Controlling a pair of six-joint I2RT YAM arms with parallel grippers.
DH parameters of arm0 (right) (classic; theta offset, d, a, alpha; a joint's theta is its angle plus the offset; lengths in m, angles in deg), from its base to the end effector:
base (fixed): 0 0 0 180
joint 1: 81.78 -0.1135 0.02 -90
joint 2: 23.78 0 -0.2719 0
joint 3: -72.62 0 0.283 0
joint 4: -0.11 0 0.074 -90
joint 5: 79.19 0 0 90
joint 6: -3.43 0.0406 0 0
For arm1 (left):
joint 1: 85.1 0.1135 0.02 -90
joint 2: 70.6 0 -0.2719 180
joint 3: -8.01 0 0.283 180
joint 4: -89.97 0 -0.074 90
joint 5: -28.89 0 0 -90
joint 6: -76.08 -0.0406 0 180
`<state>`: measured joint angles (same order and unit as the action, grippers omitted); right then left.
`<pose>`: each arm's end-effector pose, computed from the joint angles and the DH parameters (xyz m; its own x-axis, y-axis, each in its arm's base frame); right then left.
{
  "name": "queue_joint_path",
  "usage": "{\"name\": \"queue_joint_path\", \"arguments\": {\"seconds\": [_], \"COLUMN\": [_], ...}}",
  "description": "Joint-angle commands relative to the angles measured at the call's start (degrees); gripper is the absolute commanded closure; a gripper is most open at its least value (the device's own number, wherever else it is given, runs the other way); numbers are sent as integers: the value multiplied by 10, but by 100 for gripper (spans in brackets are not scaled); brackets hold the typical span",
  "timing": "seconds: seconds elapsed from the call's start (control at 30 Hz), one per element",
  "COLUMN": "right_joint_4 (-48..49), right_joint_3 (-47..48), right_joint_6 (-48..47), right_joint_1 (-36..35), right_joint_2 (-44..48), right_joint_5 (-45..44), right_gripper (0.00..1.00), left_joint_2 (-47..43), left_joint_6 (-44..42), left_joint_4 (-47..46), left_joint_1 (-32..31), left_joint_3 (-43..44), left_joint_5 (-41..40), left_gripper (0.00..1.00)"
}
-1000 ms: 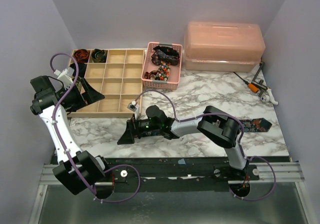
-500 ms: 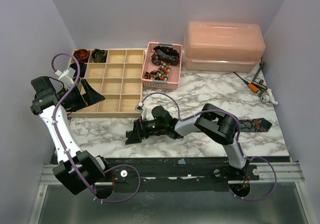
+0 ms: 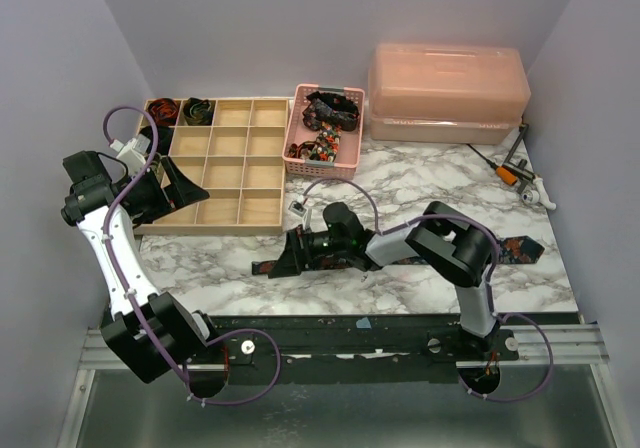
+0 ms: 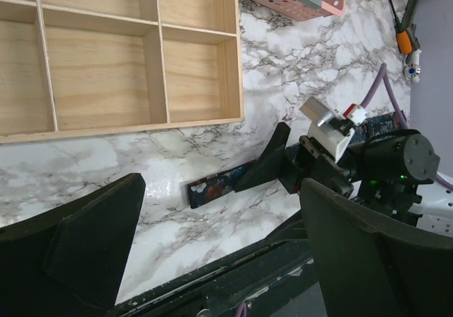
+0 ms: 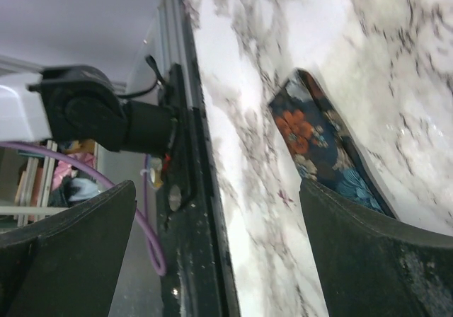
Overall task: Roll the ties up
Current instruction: Flatten out the tie at the center of the board.
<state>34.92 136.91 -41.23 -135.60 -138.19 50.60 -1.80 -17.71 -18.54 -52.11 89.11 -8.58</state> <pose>0.2242 0.3505 0.1161 -0.8099 -0.1816 -0.5578 -0.5812 0.1202 0.8048 0.2262 0.1084 0.3425 -0.7182 -0.4183 -0.5561 0.0573 0.7609 -0.6463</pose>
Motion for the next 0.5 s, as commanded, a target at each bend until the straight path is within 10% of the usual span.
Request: {"name": "queue_joint_path", "arguments": {"seconds": [0.0, 0.47], "right_joint_4": [7, -45], "right_joint_3": [-13, -13], "right_joint_6": [-45, 5], "right_joint_1": [-7, 28], "right_joint_2": [-34, 77], "right_joint_5": [13, 77], "right_gripper": [0, 0], "left_joint_2": [1, 7], "left_joint_6": [-12, -23], "left_joint_4": [-1, 9], "left_joint_1": [4, 4], "left_joint_3": [5, 17], "left_joint_5": [-1, 5], "left_gripper": [2, 2]}}
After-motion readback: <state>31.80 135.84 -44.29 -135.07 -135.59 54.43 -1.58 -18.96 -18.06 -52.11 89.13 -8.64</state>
